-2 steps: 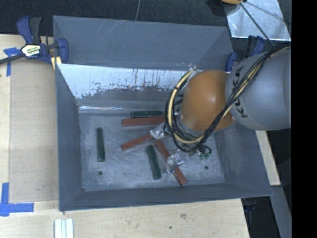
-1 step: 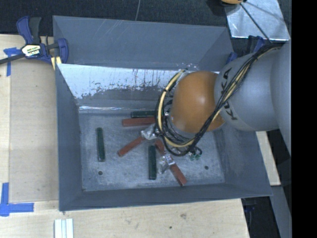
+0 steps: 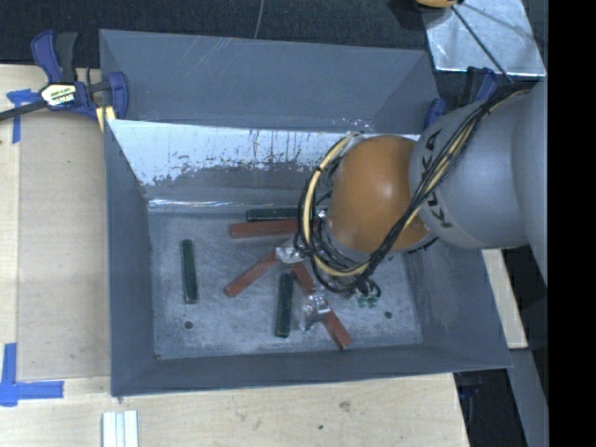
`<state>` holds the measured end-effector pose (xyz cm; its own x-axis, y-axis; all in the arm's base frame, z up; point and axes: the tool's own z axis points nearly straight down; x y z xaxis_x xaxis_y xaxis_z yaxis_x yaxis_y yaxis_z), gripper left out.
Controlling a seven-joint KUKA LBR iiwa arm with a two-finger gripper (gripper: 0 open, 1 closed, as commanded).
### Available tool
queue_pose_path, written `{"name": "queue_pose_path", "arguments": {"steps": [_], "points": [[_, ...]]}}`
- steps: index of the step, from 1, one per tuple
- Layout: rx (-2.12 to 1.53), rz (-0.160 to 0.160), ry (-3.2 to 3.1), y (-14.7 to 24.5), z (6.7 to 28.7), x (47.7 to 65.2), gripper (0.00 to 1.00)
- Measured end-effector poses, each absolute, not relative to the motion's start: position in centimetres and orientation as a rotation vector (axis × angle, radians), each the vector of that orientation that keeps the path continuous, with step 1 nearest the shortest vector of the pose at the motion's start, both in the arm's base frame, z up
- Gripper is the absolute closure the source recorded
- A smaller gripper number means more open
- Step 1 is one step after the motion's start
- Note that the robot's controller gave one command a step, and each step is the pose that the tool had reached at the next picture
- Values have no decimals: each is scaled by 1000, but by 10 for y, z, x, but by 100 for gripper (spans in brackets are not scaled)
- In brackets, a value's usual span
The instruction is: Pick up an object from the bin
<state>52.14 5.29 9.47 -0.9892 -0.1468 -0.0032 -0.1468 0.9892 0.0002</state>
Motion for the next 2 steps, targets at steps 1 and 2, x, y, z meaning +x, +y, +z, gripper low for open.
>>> {"name": "queue_pose_path", "arguments": {"steps": [1,2], "points": [[-809,-1,3020,40,74,491,0],[-594,2,3057,41,77,496,100]]}}
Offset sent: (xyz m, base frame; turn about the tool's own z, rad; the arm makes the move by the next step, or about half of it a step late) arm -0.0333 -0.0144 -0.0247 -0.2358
